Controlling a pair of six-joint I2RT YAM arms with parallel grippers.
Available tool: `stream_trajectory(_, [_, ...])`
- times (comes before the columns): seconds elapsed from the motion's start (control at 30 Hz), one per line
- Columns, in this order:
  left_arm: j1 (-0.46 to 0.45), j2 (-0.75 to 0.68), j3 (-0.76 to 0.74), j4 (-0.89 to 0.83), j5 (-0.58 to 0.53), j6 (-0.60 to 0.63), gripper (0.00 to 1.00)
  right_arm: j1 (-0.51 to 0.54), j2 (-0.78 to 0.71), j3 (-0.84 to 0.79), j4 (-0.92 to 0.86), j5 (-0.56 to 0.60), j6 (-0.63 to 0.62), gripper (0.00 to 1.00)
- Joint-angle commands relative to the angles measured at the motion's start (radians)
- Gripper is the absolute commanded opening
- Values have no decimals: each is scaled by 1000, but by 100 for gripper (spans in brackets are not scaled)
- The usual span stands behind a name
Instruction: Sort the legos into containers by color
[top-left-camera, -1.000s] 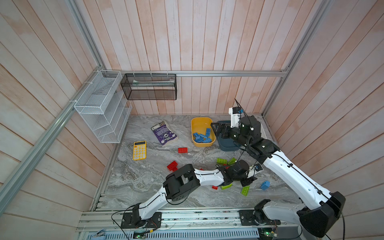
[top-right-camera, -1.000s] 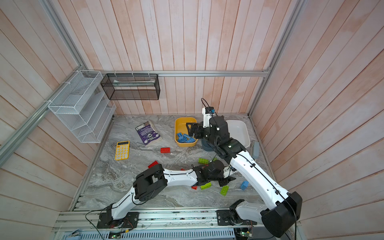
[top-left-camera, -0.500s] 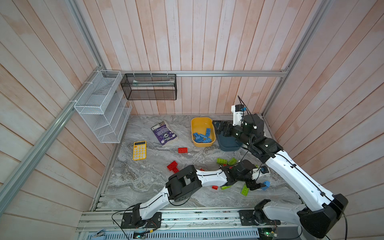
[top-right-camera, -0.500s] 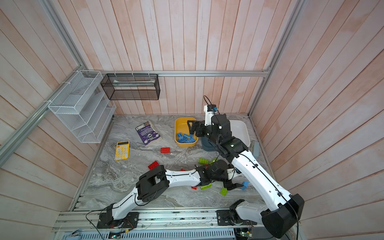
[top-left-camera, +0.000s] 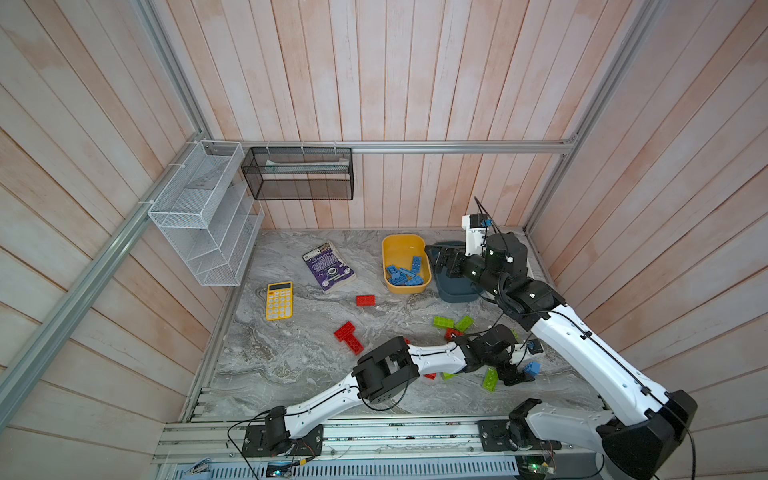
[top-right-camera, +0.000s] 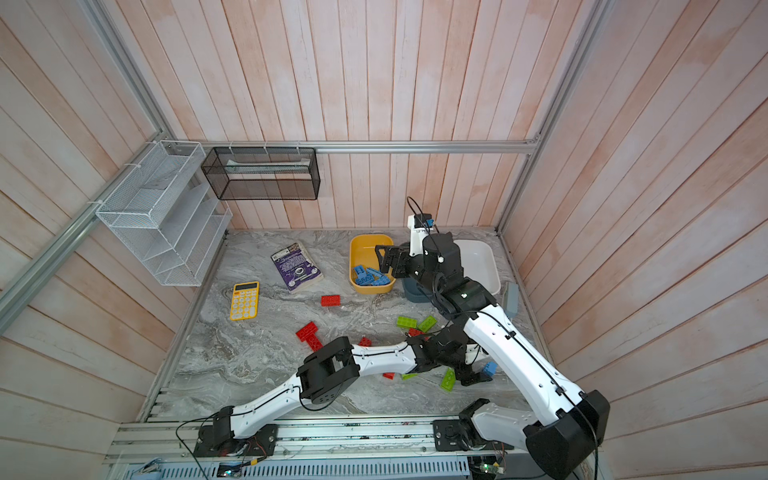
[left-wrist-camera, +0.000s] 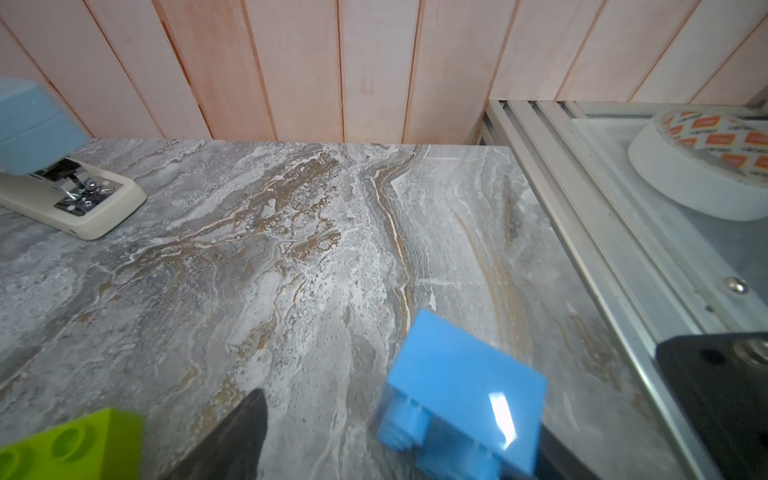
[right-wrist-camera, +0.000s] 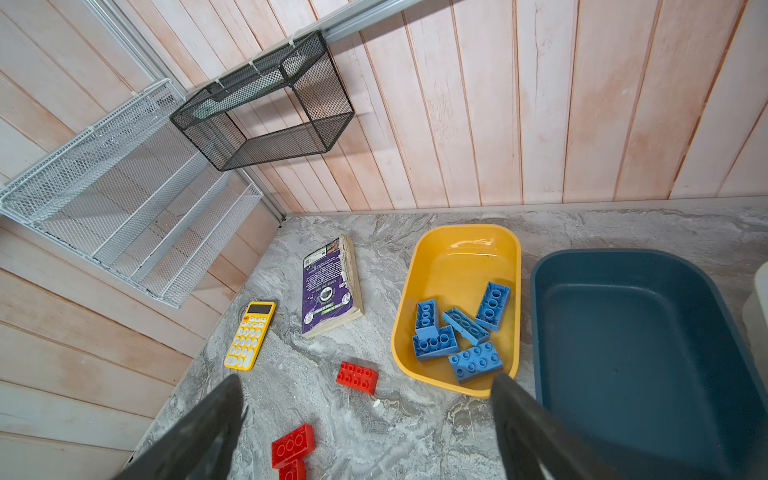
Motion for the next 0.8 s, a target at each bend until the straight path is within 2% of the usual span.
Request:
stream_trajectory(0.0, [-6,41,56,16,-16,-37,82,-4,-30,-20,20,-7,-15,92])
stream_trajectory(0.13, [-14,72,99,22,-35,-50,78,-3,-41,-34,19,-4,-18,92])
stream_trajectory(0.23, [-18,86,121,16,-35,-49,71,-4,-44,-38,14,-1,-20,92])
stream_trajectory(0.37, [-20,77,108,26,-50,-49,53,-4,-48,-41,13,-1,-20,92])
stream_trajectory(0.47, [-19,52,73,45,-64,-49,44,-3,-50,-39,11,0,-17,92])
stream_trajectory(0.6, [-20,-19,-20,89,-97,-52,39,-4,-55,-30,-1,5,-18,92])
stream_trajectory(0.77, [-14,-230,-324,222,-176,-75,37,-11,-58,4,-42,30,-26,92])
